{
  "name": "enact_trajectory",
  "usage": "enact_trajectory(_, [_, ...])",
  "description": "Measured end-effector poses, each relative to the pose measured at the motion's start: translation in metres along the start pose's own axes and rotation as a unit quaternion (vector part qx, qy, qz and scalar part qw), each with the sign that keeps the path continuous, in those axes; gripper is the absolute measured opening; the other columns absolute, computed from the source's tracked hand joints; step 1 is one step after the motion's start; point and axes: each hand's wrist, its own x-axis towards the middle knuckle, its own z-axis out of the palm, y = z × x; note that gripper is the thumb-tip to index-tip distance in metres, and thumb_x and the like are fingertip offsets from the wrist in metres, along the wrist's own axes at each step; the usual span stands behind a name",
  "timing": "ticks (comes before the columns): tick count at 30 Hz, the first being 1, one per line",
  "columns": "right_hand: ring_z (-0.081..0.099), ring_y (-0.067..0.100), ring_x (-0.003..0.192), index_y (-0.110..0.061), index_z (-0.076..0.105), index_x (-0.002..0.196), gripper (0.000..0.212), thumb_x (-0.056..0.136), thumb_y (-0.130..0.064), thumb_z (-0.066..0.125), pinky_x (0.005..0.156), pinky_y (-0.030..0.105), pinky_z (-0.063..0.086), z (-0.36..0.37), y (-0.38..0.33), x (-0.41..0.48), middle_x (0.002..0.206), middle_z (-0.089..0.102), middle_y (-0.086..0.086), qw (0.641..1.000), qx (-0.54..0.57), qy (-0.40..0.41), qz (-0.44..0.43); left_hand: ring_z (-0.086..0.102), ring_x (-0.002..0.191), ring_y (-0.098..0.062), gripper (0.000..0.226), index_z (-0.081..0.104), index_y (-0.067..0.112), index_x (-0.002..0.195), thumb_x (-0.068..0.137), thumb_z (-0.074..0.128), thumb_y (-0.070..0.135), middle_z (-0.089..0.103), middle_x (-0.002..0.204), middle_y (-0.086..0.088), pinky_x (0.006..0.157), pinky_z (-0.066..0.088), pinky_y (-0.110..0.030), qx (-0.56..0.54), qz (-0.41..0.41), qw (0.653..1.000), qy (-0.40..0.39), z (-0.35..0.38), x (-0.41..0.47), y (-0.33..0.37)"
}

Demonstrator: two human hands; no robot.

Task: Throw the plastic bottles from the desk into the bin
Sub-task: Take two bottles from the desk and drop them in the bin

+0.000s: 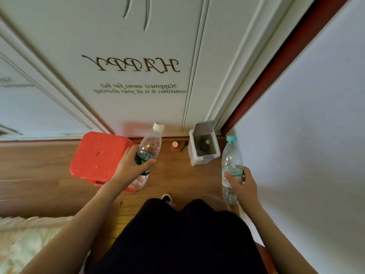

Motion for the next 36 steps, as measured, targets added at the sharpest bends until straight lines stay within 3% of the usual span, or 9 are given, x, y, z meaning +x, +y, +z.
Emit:
enact_trajectory(4, [0.063,0.008,0.085,-0.018,0.052,0.115,0.036,0.086,-0.032,0.069,0.069,0.016,0.049,-0.016,0.0,0.021,0.1,0.062,-0.004,0.998,0.016,0.051,0.029,0.057,0.096,-0.016,0.047,0.056,0.029,0.109,0.07,0.075,0.049,0.055,0.109,0.003,0.082,0.05,-0.036,0.0,0.02,0.998,-0.057,0.025,0.053,0.034])
enact_trajectory(9, [0.062,0.015,0.093,-0.015,0.05,0.121,0.043,0.088,-0.037,0.066,0.08,0.02,0.052,-0.033,0.01,0.07,0.108,0.059,-0.001,0.996,0.008,0.054,0.068,0.056,0.091,-0.018,0.047,0.055,0.02,0.106,0.073,0.075,0.047,0.054,0.105,-0.001,0.072,0.044,-0.031,0.029,-0.002,0.994,-0.109,0.089,0.094,0.063])
enact_trajectory(11, [0.061,0.006,0.084,-0.02,0.048,0.117,0.037,0.088,-0.037,0.065,0.065,0.004,0.046,-0.041,0.018,0.099,0.104,0.057,-0.006,0.996,-0.005,0.03,0.081,0.054,0.091,-0.019,0.044,0.055,0.019,0.103,0.074,0.074,0.045,0.054,0.103,-0.002,0.071,0.04,-0.031,0.027,-0.024,0.992,-0.122,0.118,0.104,0.069])
enact_trajectory(14, [0.057,0.0,0.077,-0.019,0.047,0.12,0.038,0.09,-0.034,0.064,0.053,-0.003,0.042,-0.048,0.024,0.151,0.097,0.054,-0.011,0.995,-0.004,0.0,0.099,0.052,0.096,-0.02,0.045,0.056,0.017,0.103,0.074,0.075,0.045,0.055,0.103,-0.004,0.074,0.04,-0.033,0.014,-0.064,0.991,-0.115,0.156,0.122,0.078])
enact_trajectory(16, [0.061,0.005,0.085,-0.015,0.046,0.125,0.044,0.09,-0.037,0.062,0.061,-0.001,0.047,-0.05,0.03,0.186,0.103,0.056,-0.007,0.994,0.001,-0.022,0.109,0.054,0.099,-0.021,0.058,0.057,0.015,0.105,0.067,0.071,0.055,0.057,0.105,-0.005,0.081,0.046,-0.038,0.001,-0.099,0.989,-0.108,0.18,0.136,0.079])
enact_trajectory(19, [0.064,0.013,0.099,-0.017,0.047,0.127,0.051,0.088,-0.043,0.064,0.083,0.02,0.055,-0.045,0.046,0.244,0.116,0.061,0.0,0.993,0.004,-0.045,0.106,0.06,0.098,-0.02,0.067,0.057,0.02,0.108,0.059,0.068,0.064,0.061,0.106,-0.002,0.088,0.051,-0.045,-0.033,-0.141,0.986,-0.086,0.214,0.167,0.076])
enact_trajectory(23, [0.062,0.0,0.085,-0.018,0.05,0.123,0.045,0.087,-0.038,0.066,0.062,0.002,0.049,-0.022,0.077,0.31,0.102,0.06,-0.013,0.993,0.016,-0.053,0.102,0.063,0.096,-0.014,0.057,0.059,0.028,0.109,0.062,0.072,0.057,0.065,0.106,0.003,0.085,0.054,-0.042,-0.072,-0.17,0.981,-0.062,0.264,0.218,0.062])
enact_trajectory(28, [0.062,-0.019,0.079,-0.022,0.053,0.115,0.035,0.086,-0.033,0.069,0.062,0.001,0.048,0.032,0.148,0.379,0.098,0.061,-0.02,0.992,0.052,-0.041,0.11,0.062,0.102,-0.012,0.059,0.057,0.026,0.122,0.07,0.077,0.044,0.066,0.113,0.005,0.081,0.052,-0.026,-0.117,-0.171,0.978,-0.035,0.341,0.28,0.018])
enact_trajectory(36, [0.07,-0.007,0.078,-0.018,0.062,0.107,0.019,0.089,-0.025,0.064,0.06,0.007,0.051,0.098,0.272,0.452,0.087,0.073,-0.016,0.981,0.113,-0.093,0.13,0.061,0.109,-0.011,0.074,0.052,0.031,0.128,0.062,0.079,0.05,0.063,0.117,0.009,0.092,0.055,-0.04,-0.139,-0.139,0.979,-0.056,0.446,0.33,-0.078])
